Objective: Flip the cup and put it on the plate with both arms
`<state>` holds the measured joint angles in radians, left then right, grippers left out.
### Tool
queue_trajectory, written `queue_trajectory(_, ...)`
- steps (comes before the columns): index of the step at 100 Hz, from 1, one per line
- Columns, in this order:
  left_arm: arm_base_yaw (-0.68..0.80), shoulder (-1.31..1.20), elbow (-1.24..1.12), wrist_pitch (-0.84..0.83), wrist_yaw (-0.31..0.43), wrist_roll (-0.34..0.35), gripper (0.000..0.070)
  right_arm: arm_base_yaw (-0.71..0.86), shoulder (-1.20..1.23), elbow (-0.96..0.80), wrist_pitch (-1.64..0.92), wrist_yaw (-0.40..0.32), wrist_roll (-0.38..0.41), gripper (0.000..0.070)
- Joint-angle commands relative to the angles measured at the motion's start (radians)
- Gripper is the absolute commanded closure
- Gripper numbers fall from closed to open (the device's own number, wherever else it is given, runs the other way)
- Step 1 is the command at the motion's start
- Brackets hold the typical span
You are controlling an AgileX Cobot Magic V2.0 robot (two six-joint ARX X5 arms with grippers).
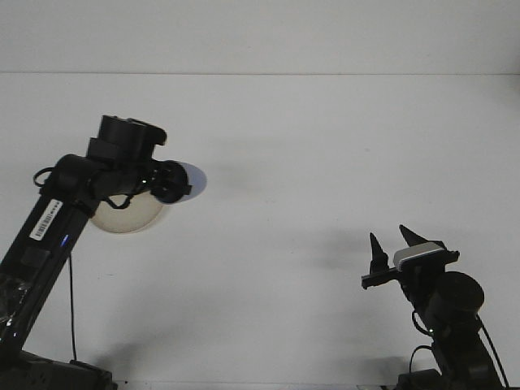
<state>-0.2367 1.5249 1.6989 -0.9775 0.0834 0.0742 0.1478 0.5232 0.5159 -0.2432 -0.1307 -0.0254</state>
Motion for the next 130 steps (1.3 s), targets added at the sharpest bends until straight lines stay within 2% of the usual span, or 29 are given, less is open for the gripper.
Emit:
queue_trajectory(1,0.067,0.018,0.013,-0.023,-0.002,0.027,0.0685,0.002,0.002,0.008,0.011,-0.001,0.010,0.0275)
queue_trajectory(22,0.275,0.053,0.008,-0.026,-0.002,0.022,0.0685,0.002,0.002,0.008,0.011,-0.001,0.010,0.0275)
queue_trajectory(39,0.376,0.114,0.005,-0.031,0.000,0.022,0.0685,0.002,0.002,0.008,0.011,-0.001,0.010,0.0275)
queue_trajectory(46,0.401,0.144,0.005,-0.031,0.029,0.023,0.0685,0.002,0.002,0.008,0.011,-0.001,0.010,0.0275)
queue_trajectory(52,0.415,0.174,0.005,-0.027,0.056,0.023,0.0685,0.002,0.002,0.008,0.011,-0.001,0.010,0.0275)
queue_trajectory(60,0.421,0.217,0.005,-0.023,0.055,0.028,0.0685,0.002,0.002,0.008,0.011,-0.001,0.010,0.0275)
queue_trajectory(70,0.420,0.275,0.005,-0.010,0.022,0.031,0.0685,0.002,0.002,0.008,0.011,0.000,0.006,0.0275)
queue_trajectory(110,0.419,0.380,0.005,0.033,-0.006,0.049,0.0679,0.002,0.002,0.008,0.010,0.000,-0.004,0.0275)
queue_trajectory(114,0.419,0.380,0.005,0.030,-0.006,0.049,0.0633,0.002,0.002,0.008,0.010,0.000,-0.005,0.0275)
queue_trajectory(124,0.419,0.379,0.006,0.035,0.034,0.048,0.0384,0.002,0.002,0.008,0.010,0.000,-0.005,0.0275)
queue_trajectory(127,0.420,0.378,0.008,0.038,0.058,0.047,0.0343,0.002,0.002,0.008,0.010,0.000,-0.005,0.0275)
queue_trajectory(130,0.422,0.377,0.012,0.039,0.081,0.047,0.0340,0.002,0.002,0.008,0.010,0.000,-0.005,0.0275)
